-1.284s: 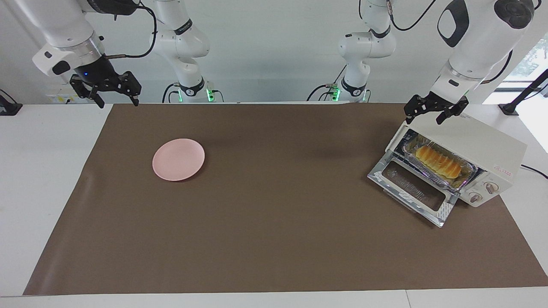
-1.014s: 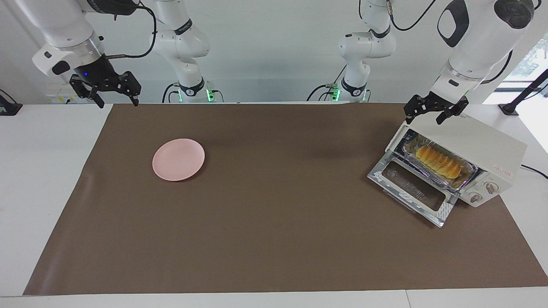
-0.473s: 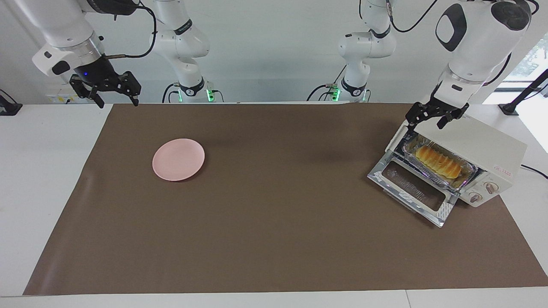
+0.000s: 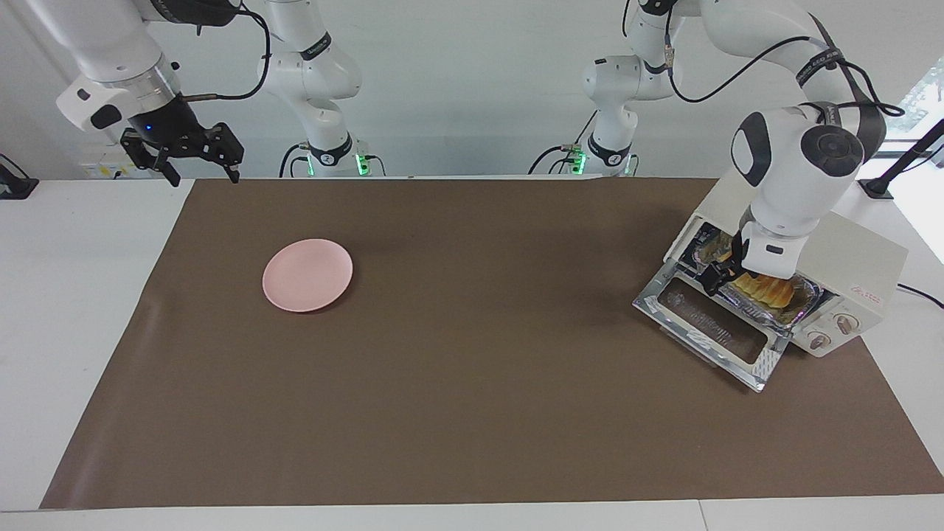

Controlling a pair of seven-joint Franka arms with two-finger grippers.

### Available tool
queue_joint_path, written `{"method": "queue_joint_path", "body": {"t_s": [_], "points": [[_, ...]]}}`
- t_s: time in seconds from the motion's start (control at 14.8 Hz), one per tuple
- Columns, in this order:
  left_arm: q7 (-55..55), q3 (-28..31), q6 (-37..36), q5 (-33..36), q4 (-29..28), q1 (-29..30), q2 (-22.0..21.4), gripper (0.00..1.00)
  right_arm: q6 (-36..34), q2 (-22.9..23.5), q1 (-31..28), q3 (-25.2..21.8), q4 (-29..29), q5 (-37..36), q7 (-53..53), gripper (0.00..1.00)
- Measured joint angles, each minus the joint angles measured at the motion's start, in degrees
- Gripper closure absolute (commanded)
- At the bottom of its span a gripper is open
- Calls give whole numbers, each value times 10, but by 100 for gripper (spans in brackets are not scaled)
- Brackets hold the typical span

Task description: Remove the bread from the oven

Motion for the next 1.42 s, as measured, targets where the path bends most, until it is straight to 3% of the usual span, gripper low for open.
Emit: {"method": "queue_joint_path", "body": {"t_s": [0.34,0.54,0.61,0.74,0.88,1.01,1.08,1.42], "points": [[-35,1,39,6,-56,4,-3,0,0,0,0,0,0,0,0,0],[-39,-1,68,15,-91,3,-3,32,0,0,0,0,0,0,0,0],[-39,-1,68,17,-95,3,-3,35,0,0,0,0,0,0,0,0],[-39,-1,68,38,-105,3,-3,57,0,0,0,0,0,0,0,0],[-39,-1,68,58,-119,3,-5,70,0,0,0,0,0,0,0,0],[-40,-1,68,63,-130,3,-9,95,0,0,0,0,0,0,0,0],[-40,-1,68,63,-133,3,-11,100,0,0,0,0,0,0,0,0],[-38,-6,74,66,-117,-11,-16,100,-4,0,0,0,0,0,0,0]]}}
